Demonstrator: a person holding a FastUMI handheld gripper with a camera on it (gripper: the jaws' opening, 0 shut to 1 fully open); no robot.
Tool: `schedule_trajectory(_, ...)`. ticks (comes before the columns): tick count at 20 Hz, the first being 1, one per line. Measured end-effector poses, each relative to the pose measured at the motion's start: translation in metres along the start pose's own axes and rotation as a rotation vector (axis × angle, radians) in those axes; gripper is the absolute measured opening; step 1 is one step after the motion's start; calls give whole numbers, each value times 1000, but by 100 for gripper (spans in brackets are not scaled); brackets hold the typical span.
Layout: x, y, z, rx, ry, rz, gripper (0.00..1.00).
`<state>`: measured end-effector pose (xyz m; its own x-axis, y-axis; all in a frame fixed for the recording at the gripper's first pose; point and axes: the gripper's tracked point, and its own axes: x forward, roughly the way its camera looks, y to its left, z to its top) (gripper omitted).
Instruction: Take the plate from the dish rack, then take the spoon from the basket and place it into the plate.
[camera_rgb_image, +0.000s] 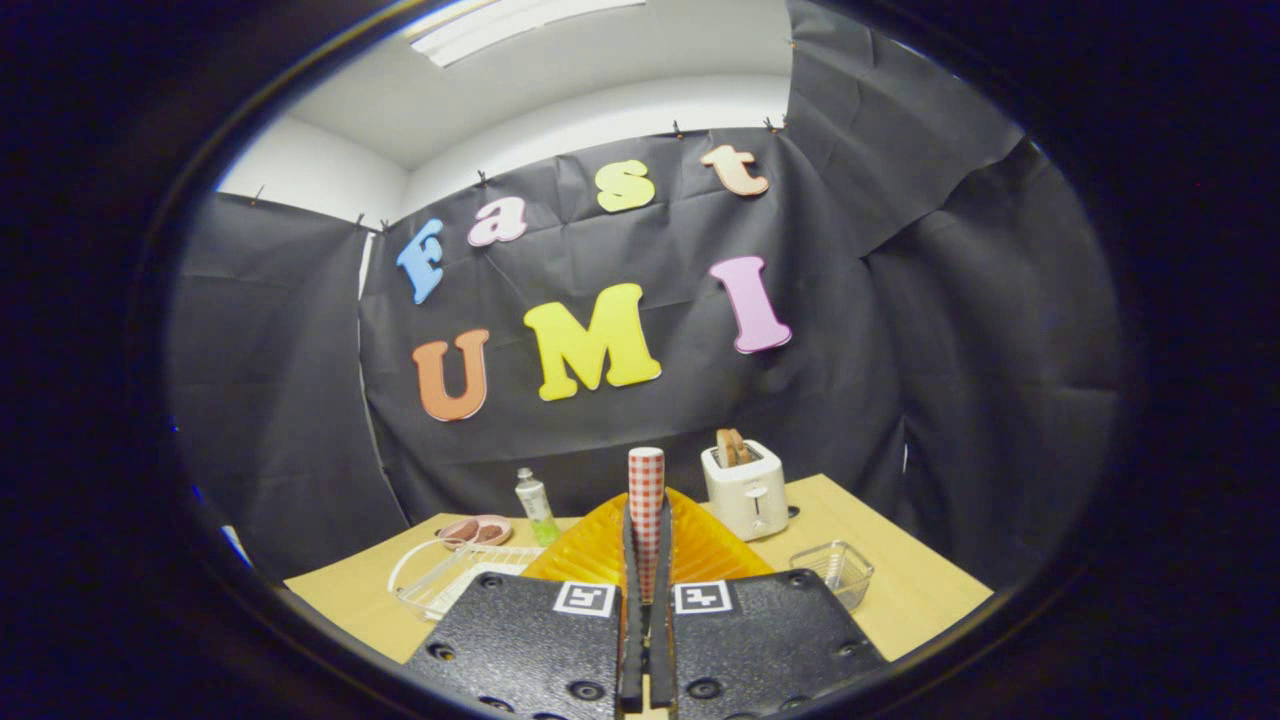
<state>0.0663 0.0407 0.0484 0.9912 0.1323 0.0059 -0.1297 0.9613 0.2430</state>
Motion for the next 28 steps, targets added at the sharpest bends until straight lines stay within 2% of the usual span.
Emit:
schedule_trajectory(8, -9, 88, -79, -49, 57, 45, 8)
schedule_trajectory(11, -5, 114, -111, -26, 73, 64, 8)
schedule_trajectory(18, 4, 133, -148, 29, 60, 19, 10)
schedule_trajectory(28, 15, 146, -171, -59, 76, 3, 15)
